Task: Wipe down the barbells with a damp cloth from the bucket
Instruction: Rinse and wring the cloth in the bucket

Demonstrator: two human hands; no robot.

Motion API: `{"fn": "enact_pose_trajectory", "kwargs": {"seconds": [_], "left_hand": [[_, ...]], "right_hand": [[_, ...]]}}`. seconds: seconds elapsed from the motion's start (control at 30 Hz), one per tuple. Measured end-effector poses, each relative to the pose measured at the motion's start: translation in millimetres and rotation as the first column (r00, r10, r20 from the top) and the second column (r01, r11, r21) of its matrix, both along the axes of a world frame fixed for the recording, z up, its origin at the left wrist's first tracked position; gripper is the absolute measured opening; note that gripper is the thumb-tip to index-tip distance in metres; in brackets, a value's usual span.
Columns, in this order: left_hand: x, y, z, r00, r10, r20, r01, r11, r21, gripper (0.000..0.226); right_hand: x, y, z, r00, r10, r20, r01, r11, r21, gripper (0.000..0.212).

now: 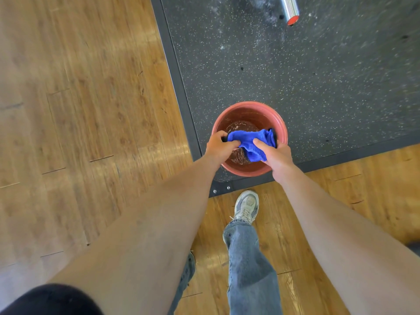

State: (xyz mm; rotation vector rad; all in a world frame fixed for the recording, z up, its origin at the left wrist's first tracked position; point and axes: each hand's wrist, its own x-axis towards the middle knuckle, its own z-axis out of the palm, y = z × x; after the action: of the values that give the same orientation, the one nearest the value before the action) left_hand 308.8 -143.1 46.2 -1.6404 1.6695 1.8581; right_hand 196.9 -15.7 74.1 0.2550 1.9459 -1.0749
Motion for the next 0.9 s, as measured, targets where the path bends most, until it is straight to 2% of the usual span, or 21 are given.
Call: {"fn": "enact_pose_trajectory", "kwargs": {"seconds": [0.07, 0.17, 0.3, 0.43, 0.5, 0.57, 0.73, 0.8, 0.83, 0.9], "left_hand": [[0.2, 1.7, 0.5, 0.998, 0.061, -0.013, -0.060, 0.996, 0.065, 0.018], [1.4, 4.7, 0.6, 0.994, 0.108, -0.011, -0.107, 0.992, 0.069, 0.017], [0.1, 4.7, 1.0, 0.995, 0.089, 0.038, -0.091, 0.995, 0.042, 0.046], [-5.0, -1.0, 11.1, 0.993, 0.110, 0.034, -0.109, 0.994, -0.011, 0.035], [-5.4, -6.6, 14.7, 0.993, 0.115, 0.014, -0.115, 0.993, -0.026, 0.031], [-2.9, -13.5, 18.2, 0.993, 0.116, -0.001, -0.116, 0.992, -0.053, 0.023], [7.6, -29.7, 19.5, 0.963, 0.270, 0.005, -0.270, 0.963, 0.005, 0.017], [12.5, -34.1, 21.5, 0.961, 0.268, 0.068, -0.268, 0.963, -0.014, 0.031], [14.1, -35.6, 24.5, 0.960, 0.271, 0.075, -0.274, 0.961, 0.035, 0.037], [13.6, -37.6, 35.1, 0.950, 0.314, 0.008, -0.306, 0.922, 0.237, 0.028]], "right_hand": [[2.1, -2.6, 3.3, 0.997, -0.056, 0.053, 0.056, 0.998, -0.005, 0.015], [3.4, -4.3, 3.9, 0.985, -0.079, 0.154, 0.076, 0.997, 0.024, 0.017], [4.3, 1.6, 0.8, 0.982, 0.058, 0.178, -0.068, 0.996, 0.049, 0.040], [3.8, 3.1, 4.3, 0.980, 0.170, 0.099, -0.177, 0.982, 0.059, 0.029], [0.3, 2.0, 7.0, 0.996, 0.058, 0.069, -0.066, 0.992, 0.107, 0.019], [-4.5, 2.0, 11.3, 0.997, -0.067, 0.049, 0.060, 0.989, 0.134, 0.019], [-13.1, 6.1, 20.6, 0.989, -0.094, -0.113, 0.108, 0.986, 0.126, 0.016], [-15.5, 7.8, 22.6, 0.980, -0.083, -0.182, 0.108, 0.986, 0.127, 0.018], [-17.5, 9.1, 21.7, 0.974, -0.076, -0.216, 0.102, 0.988, 0.115, 0.020], [-20.5, 9.4, 27.6, 0.963, -0.081, -0.257, 0.110, 0.989, 0.100, 0.024]]}}
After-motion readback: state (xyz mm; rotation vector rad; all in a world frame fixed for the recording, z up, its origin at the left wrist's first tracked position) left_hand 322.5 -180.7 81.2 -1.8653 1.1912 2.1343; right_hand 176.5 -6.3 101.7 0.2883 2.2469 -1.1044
